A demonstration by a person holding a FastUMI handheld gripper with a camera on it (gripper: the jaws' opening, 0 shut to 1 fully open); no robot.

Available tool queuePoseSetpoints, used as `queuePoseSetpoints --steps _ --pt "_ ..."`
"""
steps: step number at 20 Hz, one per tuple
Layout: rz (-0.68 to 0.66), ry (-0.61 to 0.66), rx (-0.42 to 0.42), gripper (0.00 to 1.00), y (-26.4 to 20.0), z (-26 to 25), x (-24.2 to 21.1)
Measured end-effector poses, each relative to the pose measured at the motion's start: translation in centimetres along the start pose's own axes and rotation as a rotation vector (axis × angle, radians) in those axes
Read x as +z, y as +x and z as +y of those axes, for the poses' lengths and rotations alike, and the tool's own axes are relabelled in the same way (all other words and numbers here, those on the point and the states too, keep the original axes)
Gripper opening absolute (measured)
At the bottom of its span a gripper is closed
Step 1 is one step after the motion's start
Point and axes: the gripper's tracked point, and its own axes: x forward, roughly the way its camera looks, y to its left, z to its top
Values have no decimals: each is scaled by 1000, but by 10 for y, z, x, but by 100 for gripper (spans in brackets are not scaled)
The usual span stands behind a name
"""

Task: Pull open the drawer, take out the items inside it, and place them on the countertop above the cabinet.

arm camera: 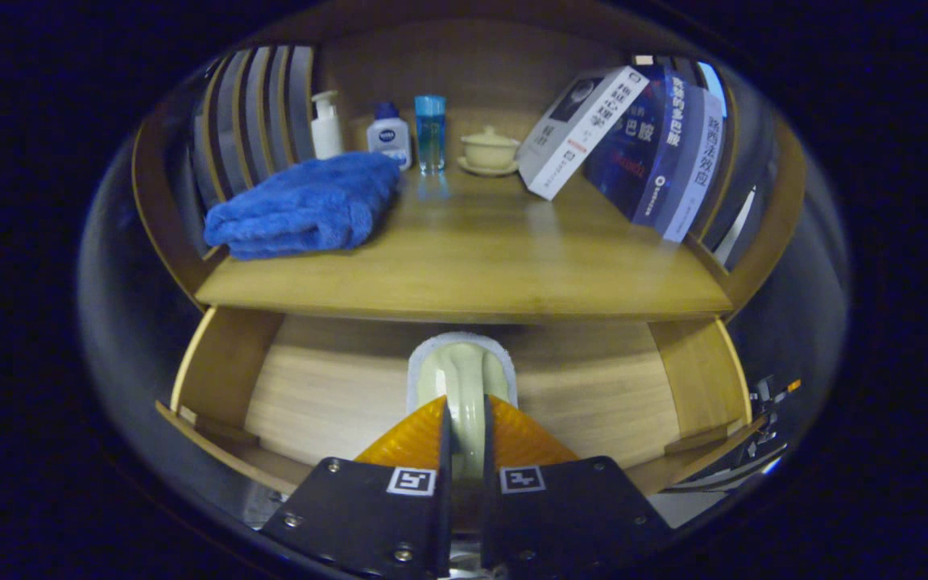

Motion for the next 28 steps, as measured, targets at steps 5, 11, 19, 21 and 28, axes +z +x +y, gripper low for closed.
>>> queuePoseSetpoints --steps 5,11,19,21,28 --pt "-114 24 -13 15 -34 -4 18" --pt "-226 50 -11 15 -40 -8 61" --pt "-252 72 -7 15 10 -7 119" --pt "-229 58 -10 15 23 -6 124" --pt "-242 63 14 15 55 -1 144"
